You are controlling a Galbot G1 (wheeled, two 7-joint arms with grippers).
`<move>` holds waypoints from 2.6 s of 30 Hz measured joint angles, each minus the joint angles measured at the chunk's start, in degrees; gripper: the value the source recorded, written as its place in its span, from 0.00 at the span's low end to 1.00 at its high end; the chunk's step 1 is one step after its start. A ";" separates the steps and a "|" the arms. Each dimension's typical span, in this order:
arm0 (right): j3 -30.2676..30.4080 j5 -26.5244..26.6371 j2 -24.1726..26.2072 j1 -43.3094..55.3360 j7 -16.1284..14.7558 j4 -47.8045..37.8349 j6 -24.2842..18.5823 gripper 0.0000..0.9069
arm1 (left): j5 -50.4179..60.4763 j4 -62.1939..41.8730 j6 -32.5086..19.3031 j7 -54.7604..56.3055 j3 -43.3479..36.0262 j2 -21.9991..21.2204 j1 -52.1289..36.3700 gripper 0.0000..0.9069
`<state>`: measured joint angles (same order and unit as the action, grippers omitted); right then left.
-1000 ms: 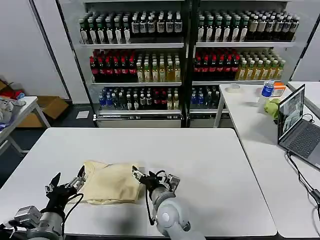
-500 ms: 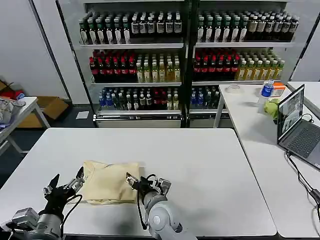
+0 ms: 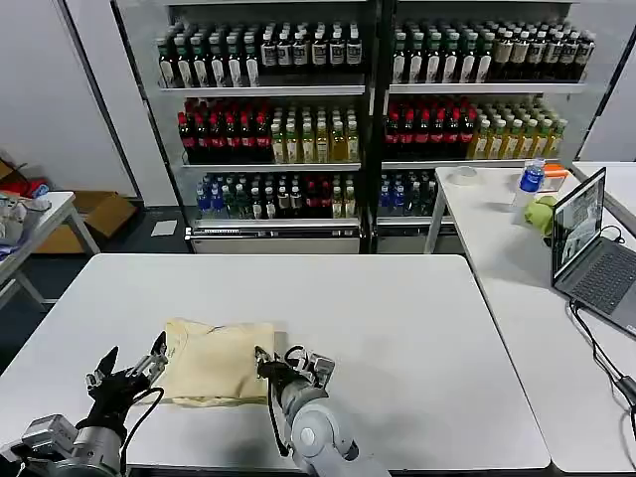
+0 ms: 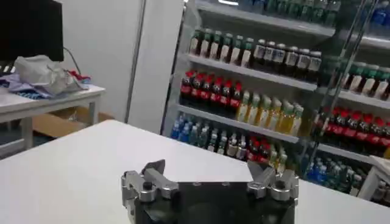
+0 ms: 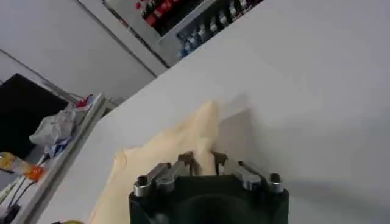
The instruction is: Fold and organize the clothes.
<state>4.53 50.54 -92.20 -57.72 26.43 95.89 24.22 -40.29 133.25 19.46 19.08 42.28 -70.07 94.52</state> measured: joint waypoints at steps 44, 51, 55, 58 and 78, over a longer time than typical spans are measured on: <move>-14.51 5.39 15.95 -2.08 -3.74 8.42 3.25 1.00 | -0.02 -1.12 0.79 -0.10 -1.88 -0.32 -1.41 1.00; -14.92 2.10 18.34 -2.27 -5.29 9.17 3.14 1.00 | -0.03 -1.75 0.82 -0.20 -2.31 -0.15 -2.06 1.00; -14.56 -3.92 19.70 -2.87 -6.97 9.57 1.81 1.00 | -0.03 -2.07 0.82 -0.25 -2.31 0.19 -2.34 1.00; -14.52 -10.53 20.61 -3.47 -7.84 9.88 0.04 1.00 | -0.03 -2.28 0.81 -0.32 -2.31 0.48 -2.50 1.00; -23.47 -38.52 22.93 -19.93 -10.71 22.83 -15.76 1.00 | 2.69 -1.81 0.63 -6.01 -3.42 3.62 -2.72 1.00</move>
<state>-18.94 12.01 -69.27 -77.65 15.72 118.72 8.47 -37.60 131.44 20.10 13.06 38.87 -66.45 91.80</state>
